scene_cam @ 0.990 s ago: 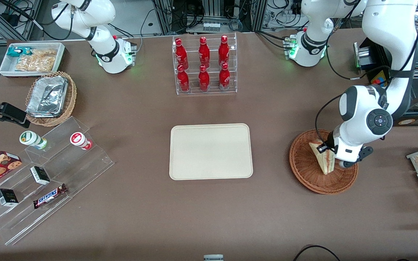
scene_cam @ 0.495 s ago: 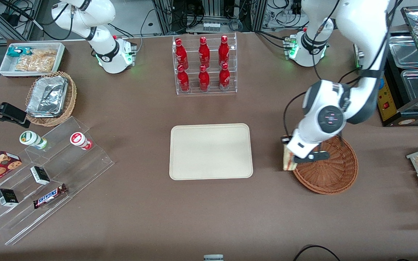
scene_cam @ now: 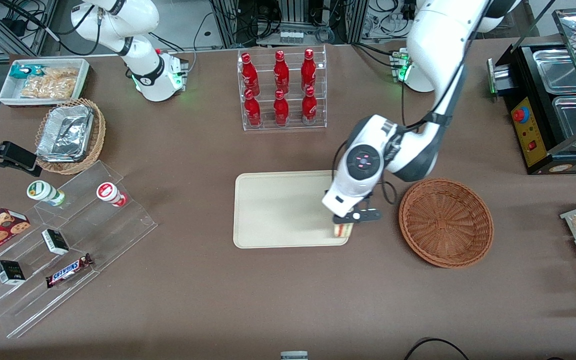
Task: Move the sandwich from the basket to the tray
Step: 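Lift the sandwich and carry it toward the cream tray, then lower the sandwich onto the tray and open the left gripper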
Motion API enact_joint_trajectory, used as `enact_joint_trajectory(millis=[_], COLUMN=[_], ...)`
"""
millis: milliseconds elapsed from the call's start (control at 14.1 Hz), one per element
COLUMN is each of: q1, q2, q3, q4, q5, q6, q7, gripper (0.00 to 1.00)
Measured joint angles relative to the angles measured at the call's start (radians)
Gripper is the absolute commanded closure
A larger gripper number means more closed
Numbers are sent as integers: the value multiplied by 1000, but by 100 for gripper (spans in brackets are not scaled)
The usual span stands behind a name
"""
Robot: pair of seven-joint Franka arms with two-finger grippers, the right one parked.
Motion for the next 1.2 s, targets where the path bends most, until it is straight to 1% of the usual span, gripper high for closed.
enact_joint_trajectory(millis=[283,566,636,707,778,848,919,990,1202], q1=[-77,-107,-111,-113,-113,-115,-116,-116,-116], q2=[121,184,191,199,206,213,219,223,224], q3=[0,0,-2,-9,-17,-22,-24,-24,-24], q4=[135,188,195,202,211,220,226,230,233], q5=[-1,-1,-2,-2,-2,-2,-2,-2,-2], q6=[0,0,0,1,2,2,3,3,3], q7=[-153,-228,-243,-257,-268,-272,-271,-266,-260], gripper=[91,89,87,83,71,51,11,0,0])
